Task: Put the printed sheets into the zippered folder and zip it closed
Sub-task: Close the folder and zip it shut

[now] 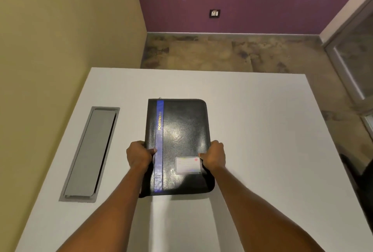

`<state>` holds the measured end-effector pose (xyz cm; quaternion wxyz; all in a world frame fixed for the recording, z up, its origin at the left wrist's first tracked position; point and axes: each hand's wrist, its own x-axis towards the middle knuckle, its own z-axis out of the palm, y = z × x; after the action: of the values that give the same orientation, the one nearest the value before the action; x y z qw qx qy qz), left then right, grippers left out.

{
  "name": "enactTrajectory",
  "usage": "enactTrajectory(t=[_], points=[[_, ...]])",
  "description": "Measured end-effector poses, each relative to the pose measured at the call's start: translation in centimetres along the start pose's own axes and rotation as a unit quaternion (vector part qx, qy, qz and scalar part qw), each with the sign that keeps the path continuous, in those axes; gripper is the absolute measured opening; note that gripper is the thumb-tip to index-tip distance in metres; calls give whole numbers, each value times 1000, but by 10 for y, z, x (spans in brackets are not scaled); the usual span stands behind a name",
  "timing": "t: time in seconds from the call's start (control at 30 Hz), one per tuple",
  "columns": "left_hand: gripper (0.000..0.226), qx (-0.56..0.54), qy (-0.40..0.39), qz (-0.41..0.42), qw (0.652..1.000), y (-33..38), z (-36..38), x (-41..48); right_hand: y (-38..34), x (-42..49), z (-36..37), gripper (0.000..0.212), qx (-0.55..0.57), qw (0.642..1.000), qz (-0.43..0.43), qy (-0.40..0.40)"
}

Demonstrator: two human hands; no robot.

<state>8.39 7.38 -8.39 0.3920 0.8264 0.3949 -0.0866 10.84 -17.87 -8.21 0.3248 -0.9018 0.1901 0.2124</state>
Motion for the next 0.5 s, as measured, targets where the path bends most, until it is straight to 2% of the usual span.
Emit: enactTrajectory(t=[0.27,0.5], points=[[34,13,25,26,999,32,-42,106,-89,56,30,51,25,999,-34,1],[38,30,34,12,999,43,-59,186,-144,100,62,47,33,998,-46,12]])
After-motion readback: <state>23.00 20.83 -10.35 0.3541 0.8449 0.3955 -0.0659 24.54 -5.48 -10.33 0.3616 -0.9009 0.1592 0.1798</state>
